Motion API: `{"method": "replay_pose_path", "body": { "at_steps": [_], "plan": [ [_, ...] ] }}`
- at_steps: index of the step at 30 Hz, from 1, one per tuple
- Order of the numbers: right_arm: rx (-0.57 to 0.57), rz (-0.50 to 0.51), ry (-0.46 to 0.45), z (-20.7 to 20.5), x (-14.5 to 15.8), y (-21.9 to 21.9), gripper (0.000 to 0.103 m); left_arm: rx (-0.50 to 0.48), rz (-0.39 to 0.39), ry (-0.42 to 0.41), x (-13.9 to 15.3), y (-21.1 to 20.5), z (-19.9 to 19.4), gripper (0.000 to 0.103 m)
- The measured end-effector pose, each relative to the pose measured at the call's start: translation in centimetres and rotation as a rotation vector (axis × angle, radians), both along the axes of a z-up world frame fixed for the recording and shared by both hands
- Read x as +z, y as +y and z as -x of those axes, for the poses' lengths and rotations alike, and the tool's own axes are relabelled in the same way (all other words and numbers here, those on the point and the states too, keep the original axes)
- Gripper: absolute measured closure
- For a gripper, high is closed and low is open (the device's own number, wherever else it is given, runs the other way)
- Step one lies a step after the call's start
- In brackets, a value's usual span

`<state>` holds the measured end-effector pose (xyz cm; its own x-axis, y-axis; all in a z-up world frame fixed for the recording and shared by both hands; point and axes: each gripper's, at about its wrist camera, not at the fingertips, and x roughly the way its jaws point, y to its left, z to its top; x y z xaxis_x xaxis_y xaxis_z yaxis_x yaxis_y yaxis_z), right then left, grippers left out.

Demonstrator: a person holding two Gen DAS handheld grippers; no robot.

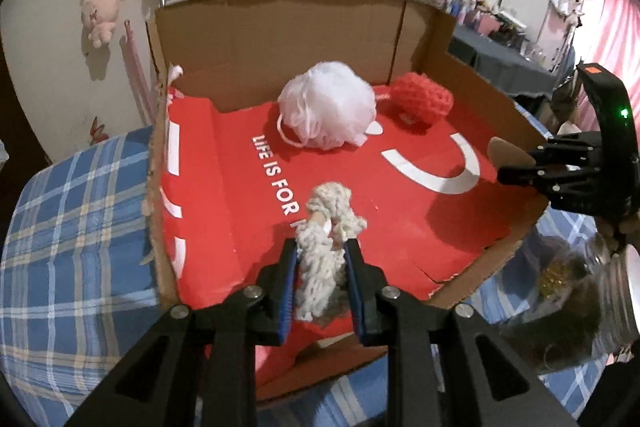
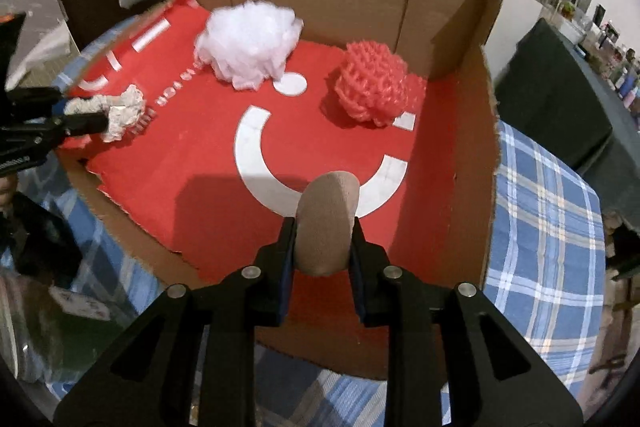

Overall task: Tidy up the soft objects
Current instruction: 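Carry the sponge and scrunchie over the red-lined cardboard box, then open the left tool to drop the scrunchie while the right tool releases the sponge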

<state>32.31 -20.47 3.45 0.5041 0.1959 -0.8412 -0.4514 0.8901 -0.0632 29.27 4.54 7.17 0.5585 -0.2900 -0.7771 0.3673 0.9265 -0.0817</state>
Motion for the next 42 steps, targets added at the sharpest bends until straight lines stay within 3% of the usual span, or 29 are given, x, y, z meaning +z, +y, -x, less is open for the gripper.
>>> {"method": "replay_pose_path", "body": {
  "at_steps": [11,15,17,18,20,27,31,37,42],
  "plan": [
    [-0.006,0.09,0.026,-0.9,-1.1,0.9,0.078,0.01,-0.06,0.016,-0.8,-0.6,-0.7,0.077],
    [0.0,0.109,0.022,-0.9,-1.4,1.1,0.074,0.002,-0.061,0.015,-0.9,-0.8,-0.7,0.066],
    [0.009,0.127,0.012,-0.7,-1.4,1.6,0.066,-0.008,-0.067,0.005,-0.9,-1.2,-0.6,0.056],
    [0.02,0.126,0.009,-0.5,-1.4,1.7,0.057,-0.014,-0.073,-0.006,-0.8,-1.4,-0.6,0.051],
    [0.03,0.13,-0.003,-0.2,-1.3,2.2,0.052,-0.016,-0.092,-0.03,-0.5,-1.8,-0.4,0.048],
    [0.024,0.117,-0.047,0.7,0.5,2.4,0.051,-0.019,-0.065,-0.079,1.2,-1.9,0.1,0.033],
    [0.015,0.081,-0.07,1.7,2.3,1.8,0.048,-0.021,-0.044,-0.112,2.6,-1.9,1.2,0.029],
    [-0.014,0.047,-0.124,3.2,4.2,1.1,0.038,-0.013,-0.008,-0.177,5.1,-2.1,4.2,0.016],
    [-0.036,0.034,-0.125,3.5,4.3,0.8,0.038,0.005,0.038,-0.224,6.8,-2.0,7.1,0.012]
  ]
}}
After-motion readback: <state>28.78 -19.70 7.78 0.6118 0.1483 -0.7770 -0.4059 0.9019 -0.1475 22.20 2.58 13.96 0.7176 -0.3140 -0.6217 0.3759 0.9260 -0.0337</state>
